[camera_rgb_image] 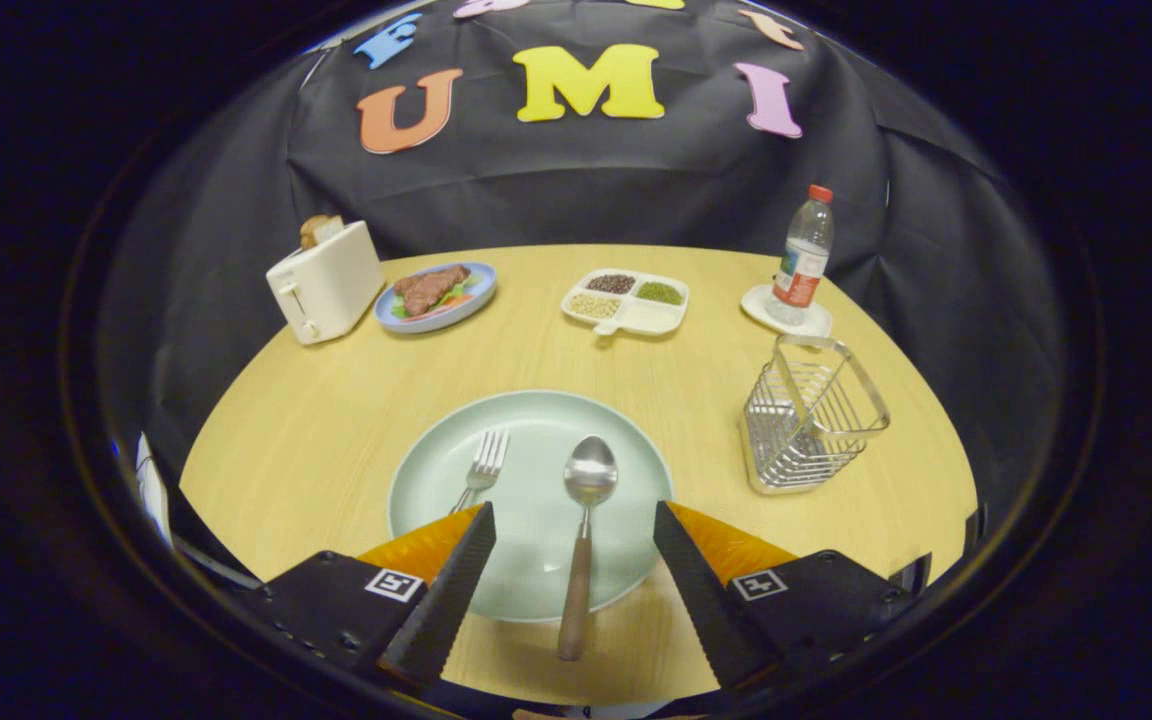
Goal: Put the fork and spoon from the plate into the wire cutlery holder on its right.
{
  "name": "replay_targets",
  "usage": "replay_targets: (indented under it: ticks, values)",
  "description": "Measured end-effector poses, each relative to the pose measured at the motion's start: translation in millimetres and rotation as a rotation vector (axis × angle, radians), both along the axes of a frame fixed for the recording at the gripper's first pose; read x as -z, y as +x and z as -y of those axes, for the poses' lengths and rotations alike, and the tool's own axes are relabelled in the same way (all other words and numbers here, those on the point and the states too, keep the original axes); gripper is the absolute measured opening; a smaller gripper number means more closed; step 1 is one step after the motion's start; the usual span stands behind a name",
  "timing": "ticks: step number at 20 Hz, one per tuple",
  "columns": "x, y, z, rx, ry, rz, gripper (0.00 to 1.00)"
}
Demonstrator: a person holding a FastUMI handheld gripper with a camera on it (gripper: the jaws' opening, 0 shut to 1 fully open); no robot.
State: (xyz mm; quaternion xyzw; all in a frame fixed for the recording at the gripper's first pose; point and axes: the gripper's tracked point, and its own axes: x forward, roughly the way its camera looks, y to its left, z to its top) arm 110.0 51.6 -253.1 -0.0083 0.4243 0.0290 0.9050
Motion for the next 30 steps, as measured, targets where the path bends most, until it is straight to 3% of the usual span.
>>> replay_targets:
  ticks: [9, 15, 17, 20, 22, 25, 27, 30]
  values:
    - [39, 6, 2, 0.013, -0.025, -0.181, 0.93]
    - [51, 6, 2, 0.044, 0.0, -0.258, 0.65]
    - [52, 5, 0, 0.056, 0.009, -0.275, 0.63]
    - [56, 6, 0, 0.084, 0.045, -0.304, 0.29]
    - [58, 4, 3, 0.087, 0.036, -0.321, 0.32]
    - [55, 6, 2, 0.074, 0.031, -0.31, 0.08]
    - [55, 5, 4, 0.078, 0.018, -0.313, 0.01]
    - [40, 4, 4, 0.072, 0.025, -0.284, 0.01]
